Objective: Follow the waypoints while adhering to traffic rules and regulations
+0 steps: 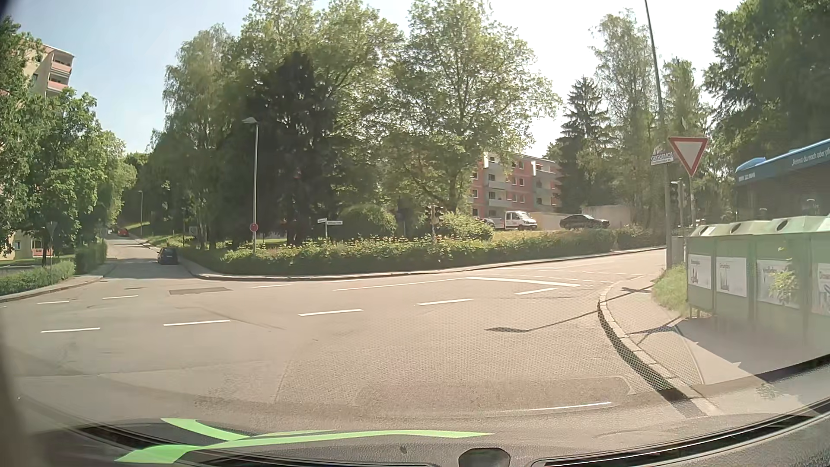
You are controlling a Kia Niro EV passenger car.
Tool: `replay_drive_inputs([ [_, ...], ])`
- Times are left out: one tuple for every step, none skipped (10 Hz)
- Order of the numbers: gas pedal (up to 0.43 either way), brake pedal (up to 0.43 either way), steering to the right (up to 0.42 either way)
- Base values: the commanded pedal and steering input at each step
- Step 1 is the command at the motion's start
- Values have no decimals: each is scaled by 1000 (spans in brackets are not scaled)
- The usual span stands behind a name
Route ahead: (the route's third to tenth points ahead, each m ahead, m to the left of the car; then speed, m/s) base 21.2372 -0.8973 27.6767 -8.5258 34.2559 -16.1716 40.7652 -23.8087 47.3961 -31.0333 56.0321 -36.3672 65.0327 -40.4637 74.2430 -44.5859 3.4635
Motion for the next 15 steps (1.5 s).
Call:
replay_drive_inputs([
  [0, 0, 41],
  [0, 0, 43],
  [0, 0, 45],
  [0, 0, 46],
  [0, 0, 46],
  [0, 12, 49],
  [0, 24, 52],
  [0, 30, 56],
  [0, 43, 58],
  [0, 55, 60],
  [0, 61, 63],
  [0, 61, 67],
  [0, 79, 71],
  [0, 98, 73],
  [0, 110, 74],
])
